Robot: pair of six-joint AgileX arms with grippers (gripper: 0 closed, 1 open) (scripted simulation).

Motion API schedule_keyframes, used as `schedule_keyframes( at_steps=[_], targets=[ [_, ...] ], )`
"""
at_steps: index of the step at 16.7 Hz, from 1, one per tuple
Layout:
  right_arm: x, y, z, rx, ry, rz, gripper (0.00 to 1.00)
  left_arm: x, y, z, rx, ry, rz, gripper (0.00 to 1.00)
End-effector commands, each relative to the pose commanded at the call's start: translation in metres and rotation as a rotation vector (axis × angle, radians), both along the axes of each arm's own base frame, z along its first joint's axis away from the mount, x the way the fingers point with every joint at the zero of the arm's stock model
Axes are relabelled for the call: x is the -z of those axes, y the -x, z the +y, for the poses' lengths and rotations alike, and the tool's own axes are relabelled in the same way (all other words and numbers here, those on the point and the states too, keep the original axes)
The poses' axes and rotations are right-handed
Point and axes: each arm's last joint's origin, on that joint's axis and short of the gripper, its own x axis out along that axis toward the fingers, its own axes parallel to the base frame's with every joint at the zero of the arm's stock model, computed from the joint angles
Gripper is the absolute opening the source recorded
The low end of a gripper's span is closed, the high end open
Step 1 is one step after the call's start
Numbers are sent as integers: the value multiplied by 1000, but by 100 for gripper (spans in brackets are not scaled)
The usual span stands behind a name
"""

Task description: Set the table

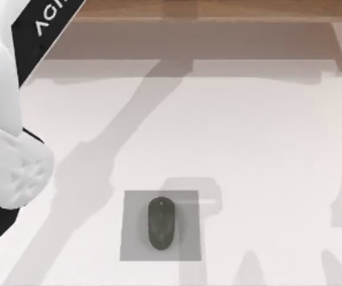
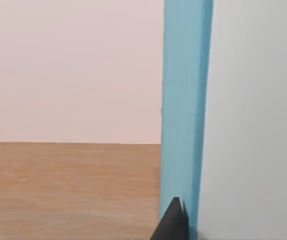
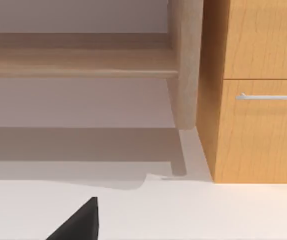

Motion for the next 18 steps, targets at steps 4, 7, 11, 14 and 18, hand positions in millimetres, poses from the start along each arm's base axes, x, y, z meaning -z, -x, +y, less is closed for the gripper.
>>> schedule_keyframes(
  at_steps=[4,7,11,14,18],
  targets=[
    [0,0,0,0,0,0,100,2,16,-2,3,-14,19,0],
    [0,0,0,0,0,0,100,-4,26,-1,5,-5,6,0],
    [0,0,0,0,0,0,100,-3,24,1,0,-7,8,0],
    [0,0,0,0,0,0,100,-15,26,13,-3,2,-24,0],
    [0,0,0,0,0,0,100,-50,15,86,-93,-45,-127,0]
  ],
)
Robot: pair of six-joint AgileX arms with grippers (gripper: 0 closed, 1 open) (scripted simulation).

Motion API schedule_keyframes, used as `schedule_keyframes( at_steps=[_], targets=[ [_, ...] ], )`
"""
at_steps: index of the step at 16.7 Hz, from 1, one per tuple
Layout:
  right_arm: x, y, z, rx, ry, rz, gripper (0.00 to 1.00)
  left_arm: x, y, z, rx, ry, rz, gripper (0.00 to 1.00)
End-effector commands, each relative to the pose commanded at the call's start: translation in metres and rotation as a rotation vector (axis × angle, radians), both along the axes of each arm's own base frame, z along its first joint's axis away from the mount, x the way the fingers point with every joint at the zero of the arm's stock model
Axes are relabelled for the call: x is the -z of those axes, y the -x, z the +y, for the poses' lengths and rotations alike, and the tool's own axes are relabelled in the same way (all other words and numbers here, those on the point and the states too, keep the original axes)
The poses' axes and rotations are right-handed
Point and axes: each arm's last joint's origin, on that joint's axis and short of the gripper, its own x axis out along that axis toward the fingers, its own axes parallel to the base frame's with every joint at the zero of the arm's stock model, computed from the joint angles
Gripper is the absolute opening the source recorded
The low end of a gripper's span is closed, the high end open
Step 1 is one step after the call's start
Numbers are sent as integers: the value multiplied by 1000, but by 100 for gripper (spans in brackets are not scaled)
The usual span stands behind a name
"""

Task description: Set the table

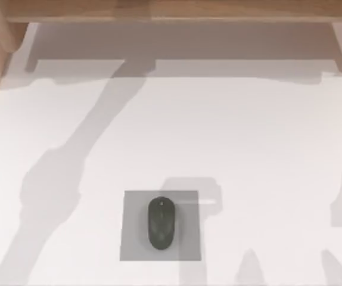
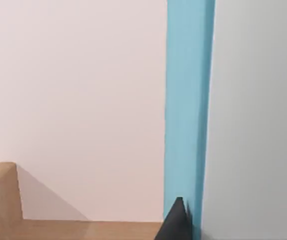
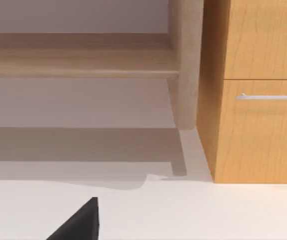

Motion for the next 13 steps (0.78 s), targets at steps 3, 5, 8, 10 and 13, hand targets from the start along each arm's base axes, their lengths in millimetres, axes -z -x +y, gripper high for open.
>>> schedule_keyframes(
  at_steps=[3,5,8,10,13],
  targets=[
    [0,0,0,0,0,0,100,-11,-14,83,-141,-131,-41,0],
    [0,0,0,0,0,0,100,-5,-23,145,-253,-263,-20,0],
    [0,0,0,0,0,0,100,28,-30,243,-406,-497,100,0],
    [0,0,0,0,0,0,100,65,-26,307,-474,-653,234,0],
    [0,0,0,0,0,0,100,137,-2,393,-499,-857,468,0]
  ],
)
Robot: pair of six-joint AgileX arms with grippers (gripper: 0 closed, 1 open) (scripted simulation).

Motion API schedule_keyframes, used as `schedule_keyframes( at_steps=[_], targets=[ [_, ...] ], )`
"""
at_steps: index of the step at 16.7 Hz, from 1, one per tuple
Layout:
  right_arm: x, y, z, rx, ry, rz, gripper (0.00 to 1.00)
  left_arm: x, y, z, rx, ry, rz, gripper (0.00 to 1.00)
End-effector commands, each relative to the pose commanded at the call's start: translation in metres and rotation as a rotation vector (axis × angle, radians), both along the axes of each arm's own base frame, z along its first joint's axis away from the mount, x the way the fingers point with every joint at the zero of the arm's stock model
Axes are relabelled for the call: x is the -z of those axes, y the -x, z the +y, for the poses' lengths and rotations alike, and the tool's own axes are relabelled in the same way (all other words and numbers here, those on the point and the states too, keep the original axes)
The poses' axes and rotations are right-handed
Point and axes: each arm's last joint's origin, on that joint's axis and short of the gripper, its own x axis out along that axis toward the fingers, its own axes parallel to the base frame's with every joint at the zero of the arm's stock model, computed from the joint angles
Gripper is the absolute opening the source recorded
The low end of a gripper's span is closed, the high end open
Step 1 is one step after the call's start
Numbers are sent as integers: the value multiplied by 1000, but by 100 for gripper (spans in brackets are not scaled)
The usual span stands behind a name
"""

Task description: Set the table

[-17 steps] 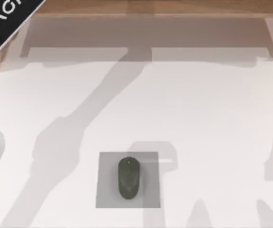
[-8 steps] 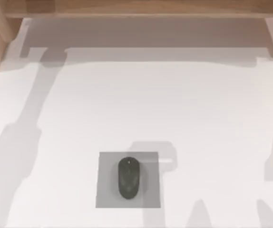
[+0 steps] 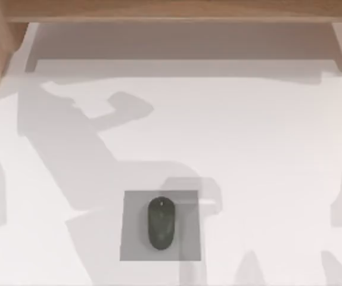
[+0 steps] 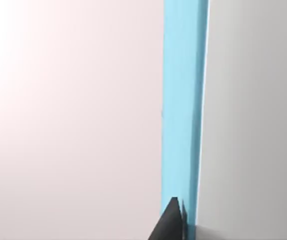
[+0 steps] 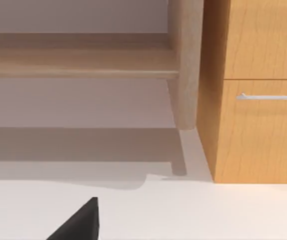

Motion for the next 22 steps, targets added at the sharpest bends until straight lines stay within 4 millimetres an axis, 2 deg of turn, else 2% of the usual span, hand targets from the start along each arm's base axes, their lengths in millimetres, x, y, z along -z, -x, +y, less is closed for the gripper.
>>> schedule_keyframes(
  at_steps=[2,4,6,8,11,16,22],
  targets=[
    [0,0,0,0,0,0,100,51,26,41,-13,-68,166,0],
    [0,0,0,0,0,0,100,99,53,66,17,-119,309,0],
    [0,0,0,0,0,0,100,139,75,73,92,-169,410,0],
    [0,0,0,0,0,0,100,168,86,67,201,-233,463,0],
    [0,0,0,0,0,0,100,186,82,41,399,-370,445,0],
    [0,0,0,0,0,0,100,201,55,-3,655,-518,364,0],
    [0,0,0,0,0,0,100,204,53,-6,670,-521,362,0]
  ],
)
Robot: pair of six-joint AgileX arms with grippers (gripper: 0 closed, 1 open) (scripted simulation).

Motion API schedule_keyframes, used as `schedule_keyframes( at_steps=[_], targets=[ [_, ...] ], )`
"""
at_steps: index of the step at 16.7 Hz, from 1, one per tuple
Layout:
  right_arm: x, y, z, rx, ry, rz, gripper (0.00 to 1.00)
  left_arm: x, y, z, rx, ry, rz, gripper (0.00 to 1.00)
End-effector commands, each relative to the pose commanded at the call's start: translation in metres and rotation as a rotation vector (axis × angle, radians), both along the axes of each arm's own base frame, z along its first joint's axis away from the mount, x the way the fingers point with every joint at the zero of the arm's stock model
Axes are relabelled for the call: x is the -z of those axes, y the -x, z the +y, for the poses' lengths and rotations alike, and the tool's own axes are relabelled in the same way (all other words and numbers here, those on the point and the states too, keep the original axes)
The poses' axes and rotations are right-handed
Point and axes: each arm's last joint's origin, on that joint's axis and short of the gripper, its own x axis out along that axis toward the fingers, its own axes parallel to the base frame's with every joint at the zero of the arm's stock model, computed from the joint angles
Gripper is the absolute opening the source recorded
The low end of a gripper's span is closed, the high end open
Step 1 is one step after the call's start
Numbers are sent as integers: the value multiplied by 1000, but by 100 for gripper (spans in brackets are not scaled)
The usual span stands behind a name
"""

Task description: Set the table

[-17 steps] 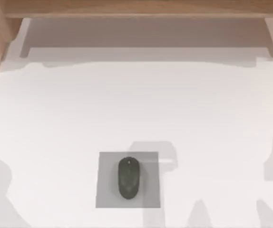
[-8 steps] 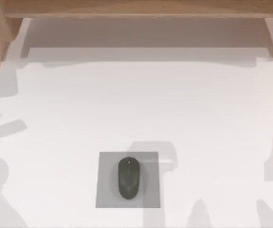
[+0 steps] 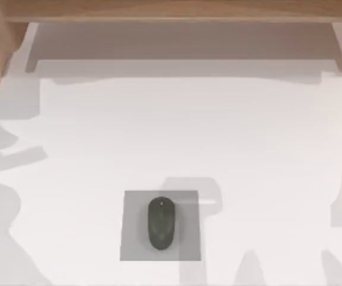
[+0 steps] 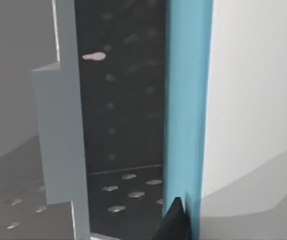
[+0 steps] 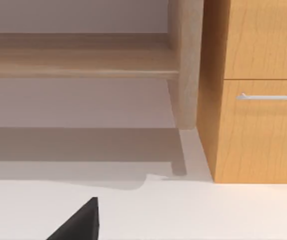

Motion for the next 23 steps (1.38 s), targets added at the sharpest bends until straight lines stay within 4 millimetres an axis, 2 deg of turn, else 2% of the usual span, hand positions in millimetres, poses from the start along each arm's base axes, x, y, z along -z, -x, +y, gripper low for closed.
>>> schedule_keyframes(
  at_steps=[8,12,23],
  targets=[
    [0,0,0,0,0,0,100,4,-29,-2,4,-1,-2,0],
    [0,0,0,0,0,0,100,5,-30,-2,5,1,1,0],
    [0,0,0,0,0,0,100,5,-30,-2,5,1,1,83]
  ],
)
